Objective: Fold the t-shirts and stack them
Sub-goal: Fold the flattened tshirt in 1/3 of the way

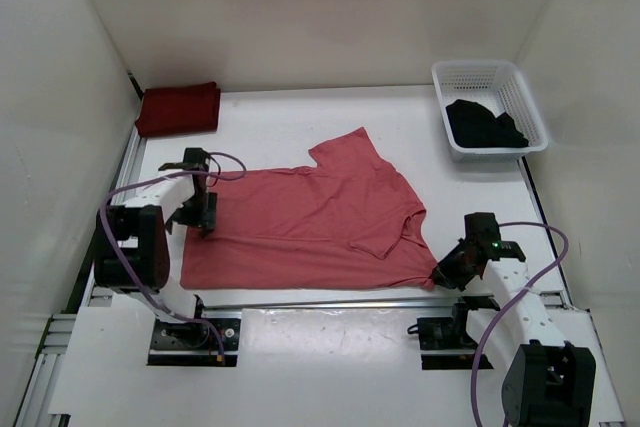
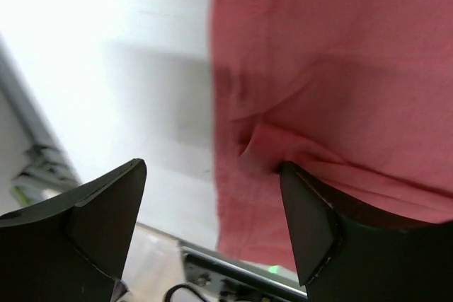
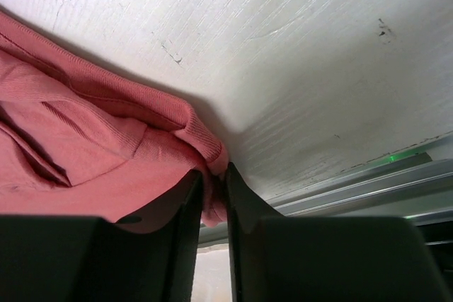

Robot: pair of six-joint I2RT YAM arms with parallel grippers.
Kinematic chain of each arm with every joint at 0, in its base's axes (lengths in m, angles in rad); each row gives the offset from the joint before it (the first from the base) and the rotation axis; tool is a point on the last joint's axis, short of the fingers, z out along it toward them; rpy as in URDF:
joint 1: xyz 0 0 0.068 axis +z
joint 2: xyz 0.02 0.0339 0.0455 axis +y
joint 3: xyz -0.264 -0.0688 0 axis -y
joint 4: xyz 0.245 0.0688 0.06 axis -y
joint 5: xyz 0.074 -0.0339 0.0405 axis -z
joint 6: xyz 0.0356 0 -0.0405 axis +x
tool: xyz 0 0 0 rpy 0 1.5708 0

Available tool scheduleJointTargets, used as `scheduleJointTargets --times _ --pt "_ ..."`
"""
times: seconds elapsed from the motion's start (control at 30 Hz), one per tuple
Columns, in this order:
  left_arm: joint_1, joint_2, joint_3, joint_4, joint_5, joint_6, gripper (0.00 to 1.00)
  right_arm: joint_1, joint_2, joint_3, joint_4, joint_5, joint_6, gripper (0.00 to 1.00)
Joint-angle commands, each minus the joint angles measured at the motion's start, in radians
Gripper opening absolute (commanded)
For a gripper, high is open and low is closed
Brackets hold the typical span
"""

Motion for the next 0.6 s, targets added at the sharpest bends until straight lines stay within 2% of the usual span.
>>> scheduleJointTargets --times 0.0,0.07,0.17,0.2,0.27,0.3,0.4,0.43,0.5,0.57 --pt "-0.026 -0.102 0.103 -0.010 -0.118 -0.001 0.87 0.002 0.002 -0.015 -0.001 0.029 -0.018 0.24" --pt "-0.075 -0.130 0.145 0.001 -0.175 -0.001 0.89 0.002 0.002 -0.015 -0.001 0.029 -0.027 0.31" --pt "-0.297 -0.197 0.214 0.001 -0.140 -0.001 0.88 0.002 0.012 -0.015 -0.001 0.029 -0.027 0.31" --pt "-0.466 -0.208 0.226 0.010 -0.140 -0.001 0.86 0.002 0.012 -0.015 -0.001 0.029 -0.027 0.31" --pt "-0.642 -0.197 0.238 0.021 -0.099 -0.001 0.86 0.002 0.012 -0.015 -0.001 0.029 -0.027 0.32" --pt "-0.786 -0.144 0.266 0.032 -0.084 -0.001 0.86 0.002 0.012 -0.015 -0.001 0.029 -0.027 0.32" --pt "-0.934 -0.023 0.344 0.052 0.045 -0.001 0.85 0.002 0.012 -0.015 0.009 0.048 -0.018 0.32" --pt "-0.998 0.060 0.403 0.078 0.077 -0.001 0.83 0.002 0.012 -0.015 0.009 0.048 -0.018 0.32" --pt "-1.078 0.143 0.497 0.104 0.131 -0.001 0.82 0.002 0.012 -0.015 0.009 0.057 -0.007 0.32" --pt "-1.108 0.250 0.556 0.124 0.183 -0.001 0.81 0.002 0.012 -0.015 0.009 0.071 0.004 0.32"
